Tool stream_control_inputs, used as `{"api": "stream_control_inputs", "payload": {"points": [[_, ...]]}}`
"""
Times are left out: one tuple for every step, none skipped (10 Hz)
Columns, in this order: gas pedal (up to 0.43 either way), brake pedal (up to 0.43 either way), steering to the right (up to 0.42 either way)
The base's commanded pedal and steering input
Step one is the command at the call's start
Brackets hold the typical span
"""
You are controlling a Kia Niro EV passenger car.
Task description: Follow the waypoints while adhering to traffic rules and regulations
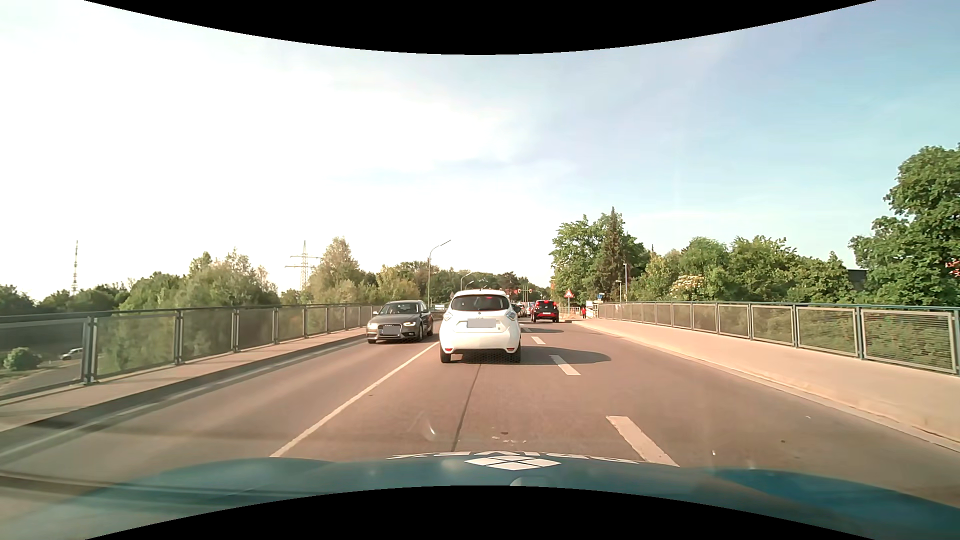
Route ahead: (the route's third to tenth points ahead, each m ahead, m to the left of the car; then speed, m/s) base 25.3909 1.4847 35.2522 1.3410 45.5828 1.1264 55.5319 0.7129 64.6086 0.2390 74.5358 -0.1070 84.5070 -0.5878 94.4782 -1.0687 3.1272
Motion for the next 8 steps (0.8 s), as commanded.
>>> {"api": "stream_control_inputs", "payload": {"points": [[0.000,0.000,-0.001],[0.000,0.000,-0.001],[0.000,0.000,-0.001],[0.000,0.000,0.000],[0.000,0.000,0.000],[0.000,0.000,0.000],[0.000,0.000,0.000],[0.000,0.000,0.000]]}}
